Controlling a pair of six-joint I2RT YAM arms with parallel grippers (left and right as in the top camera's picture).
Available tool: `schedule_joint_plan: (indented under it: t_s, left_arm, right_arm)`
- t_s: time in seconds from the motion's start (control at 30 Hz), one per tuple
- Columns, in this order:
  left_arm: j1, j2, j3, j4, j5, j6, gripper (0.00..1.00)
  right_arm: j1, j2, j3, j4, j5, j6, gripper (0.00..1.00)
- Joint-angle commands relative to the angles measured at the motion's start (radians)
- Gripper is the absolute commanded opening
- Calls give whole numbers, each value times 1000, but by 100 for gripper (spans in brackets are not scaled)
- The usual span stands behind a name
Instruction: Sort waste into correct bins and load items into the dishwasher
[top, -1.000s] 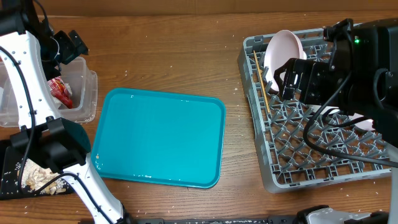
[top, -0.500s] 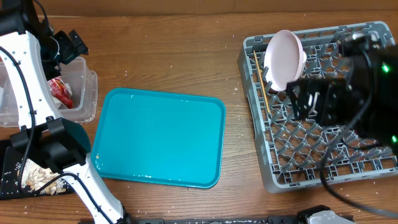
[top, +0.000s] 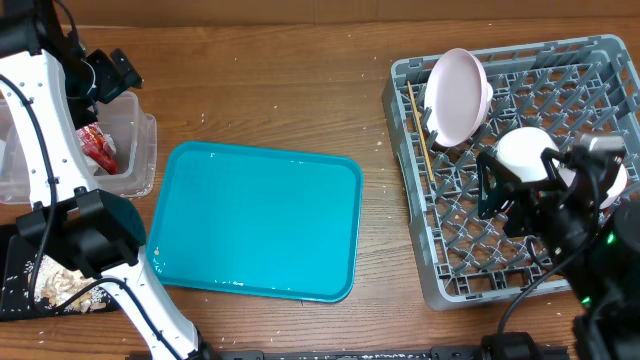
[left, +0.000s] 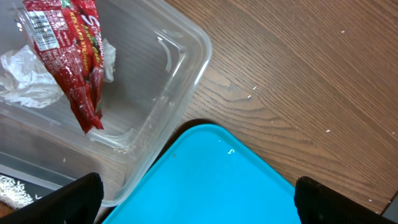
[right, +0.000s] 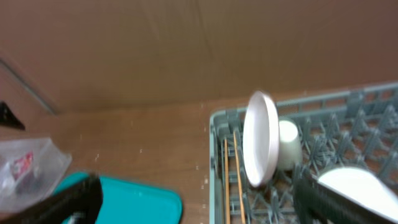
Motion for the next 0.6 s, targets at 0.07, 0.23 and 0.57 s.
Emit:
schedule_joint_plan:
  t_s: [0.07, 0.23, 0.57]
  left_arm:
    - [-7, -9, 13, 1, -2, 16, 100]
    - [-7, -9, 13, 1, -2, 16, 100]
    - [-7, -9, 13, 1, -2, 16, 100]
  right_arm:
    - [-55, -217, -409, 382, -70, -2, 100]
    - [-56, -450, -819, 872, -69, 4, 100]
    - [-56, -659, -1032, 1061, 136, 9, 100]
